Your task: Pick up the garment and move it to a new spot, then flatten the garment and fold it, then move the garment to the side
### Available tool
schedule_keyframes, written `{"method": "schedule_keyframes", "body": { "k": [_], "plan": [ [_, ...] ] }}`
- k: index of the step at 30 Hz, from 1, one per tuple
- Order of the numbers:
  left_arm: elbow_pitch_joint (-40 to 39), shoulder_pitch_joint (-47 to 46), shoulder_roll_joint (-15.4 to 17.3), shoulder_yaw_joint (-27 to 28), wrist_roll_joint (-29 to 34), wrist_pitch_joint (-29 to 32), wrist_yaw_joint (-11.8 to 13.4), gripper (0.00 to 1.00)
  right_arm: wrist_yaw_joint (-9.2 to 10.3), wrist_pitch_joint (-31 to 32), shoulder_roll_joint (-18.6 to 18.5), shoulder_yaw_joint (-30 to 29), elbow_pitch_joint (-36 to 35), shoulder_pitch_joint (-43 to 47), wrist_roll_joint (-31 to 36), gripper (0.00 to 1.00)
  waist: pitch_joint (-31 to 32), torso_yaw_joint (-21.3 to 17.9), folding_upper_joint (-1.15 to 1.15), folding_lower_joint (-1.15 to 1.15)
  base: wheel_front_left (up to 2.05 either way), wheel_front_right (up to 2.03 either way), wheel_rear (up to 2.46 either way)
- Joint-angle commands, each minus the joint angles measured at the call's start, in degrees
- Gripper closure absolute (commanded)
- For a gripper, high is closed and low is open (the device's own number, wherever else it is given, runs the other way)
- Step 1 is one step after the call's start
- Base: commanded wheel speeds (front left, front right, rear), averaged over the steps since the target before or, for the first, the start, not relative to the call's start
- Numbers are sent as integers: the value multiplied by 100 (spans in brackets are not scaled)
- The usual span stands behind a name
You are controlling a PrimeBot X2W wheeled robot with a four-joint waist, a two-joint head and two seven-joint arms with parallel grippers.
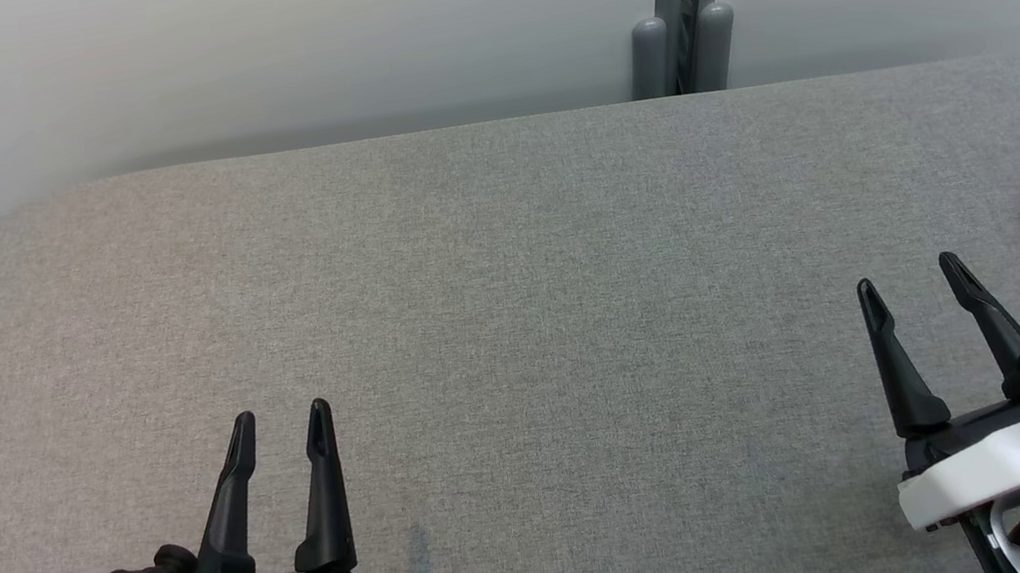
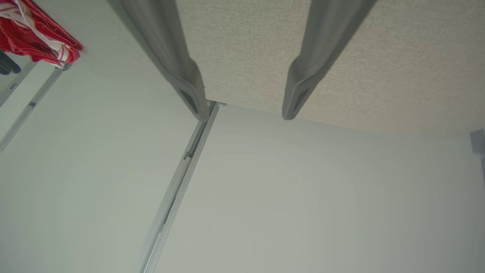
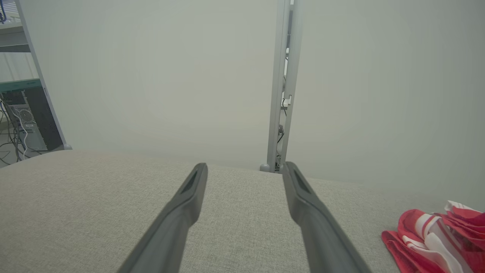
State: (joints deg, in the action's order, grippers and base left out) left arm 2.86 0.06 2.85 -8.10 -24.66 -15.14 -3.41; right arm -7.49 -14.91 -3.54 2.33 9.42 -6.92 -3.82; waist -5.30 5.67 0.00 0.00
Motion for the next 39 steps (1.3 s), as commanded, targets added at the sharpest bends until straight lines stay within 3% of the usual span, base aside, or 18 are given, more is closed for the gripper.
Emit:
{"method": "schedule_keyframes", "body": {
  "k": [1, 2, 9, 39],
  "plan": [
    [3, 47, 20, 52, -63, 0, -43, 0, 0, -31, -25, 11, 4, -49, -43, 0, 12, 1, 0, 0, 0, 0, 0],
    [-2, 8, -1, 21, -55, 0, -23, 100, 0, 0, 0, 15, 12, -1, -2, 100, 14, 0, 0, 0, 0, 0, 0],
    [213, 120, -16, 0, -238, 39, -34, 100, 0, 70, 32, -6, 220, 151, -212, 100, 24, -8, 0, 0, 0, 0, 0],
    [730, -354, 141, 350, -2863, 788, -182, 100, 0, 754, 40, -350, 251, 156, -3476, 100, 147, -148, 0, 0, 0, 0, 0]
  ]
}}
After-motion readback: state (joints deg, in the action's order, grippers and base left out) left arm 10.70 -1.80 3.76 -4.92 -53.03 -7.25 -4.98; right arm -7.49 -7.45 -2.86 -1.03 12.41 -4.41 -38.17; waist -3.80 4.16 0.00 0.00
